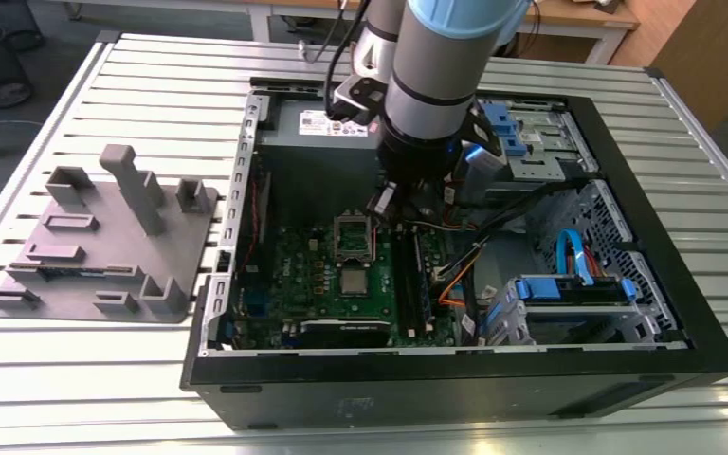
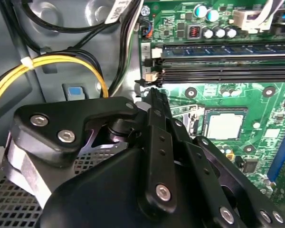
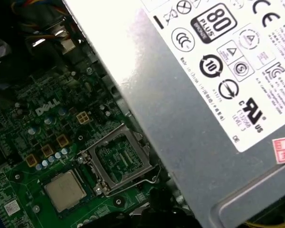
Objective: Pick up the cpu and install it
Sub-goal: 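Close the cpu cover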
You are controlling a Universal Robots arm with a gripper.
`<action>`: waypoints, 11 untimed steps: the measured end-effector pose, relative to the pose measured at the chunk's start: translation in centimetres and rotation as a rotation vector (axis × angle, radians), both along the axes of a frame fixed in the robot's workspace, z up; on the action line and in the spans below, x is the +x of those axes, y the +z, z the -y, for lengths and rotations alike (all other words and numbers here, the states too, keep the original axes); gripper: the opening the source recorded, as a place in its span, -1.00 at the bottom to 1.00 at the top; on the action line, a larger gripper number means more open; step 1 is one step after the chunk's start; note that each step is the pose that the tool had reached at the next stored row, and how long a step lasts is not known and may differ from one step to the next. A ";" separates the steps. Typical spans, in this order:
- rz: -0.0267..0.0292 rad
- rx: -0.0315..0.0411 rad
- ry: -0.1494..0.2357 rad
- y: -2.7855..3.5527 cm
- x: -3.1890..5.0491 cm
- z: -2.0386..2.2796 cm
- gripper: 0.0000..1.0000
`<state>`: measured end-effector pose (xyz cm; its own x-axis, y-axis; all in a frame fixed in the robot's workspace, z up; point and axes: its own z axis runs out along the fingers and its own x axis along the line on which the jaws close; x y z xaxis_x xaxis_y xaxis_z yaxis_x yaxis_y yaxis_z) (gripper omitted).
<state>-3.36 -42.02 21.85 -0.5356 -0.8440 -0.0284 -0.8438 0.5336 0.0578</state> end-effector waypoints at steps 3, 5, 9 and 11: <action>0.0001 0.0001 0.000 -0.13 0.00 -0.39 -0.79; 0.0001 0.0003 0.000 -0.28 0.00 -0.58 -0.79; 0.0000 0.0000 0.000 -0.69 -0.08 -0.84 -0.79; 0.0000 0.0000 0.000 -0.78 -0.15 -0.97 -0.79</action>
<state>-3.52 -41.05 21.07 -0.5356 -0.8440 -0.0284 -0.8438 0.5335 0.0578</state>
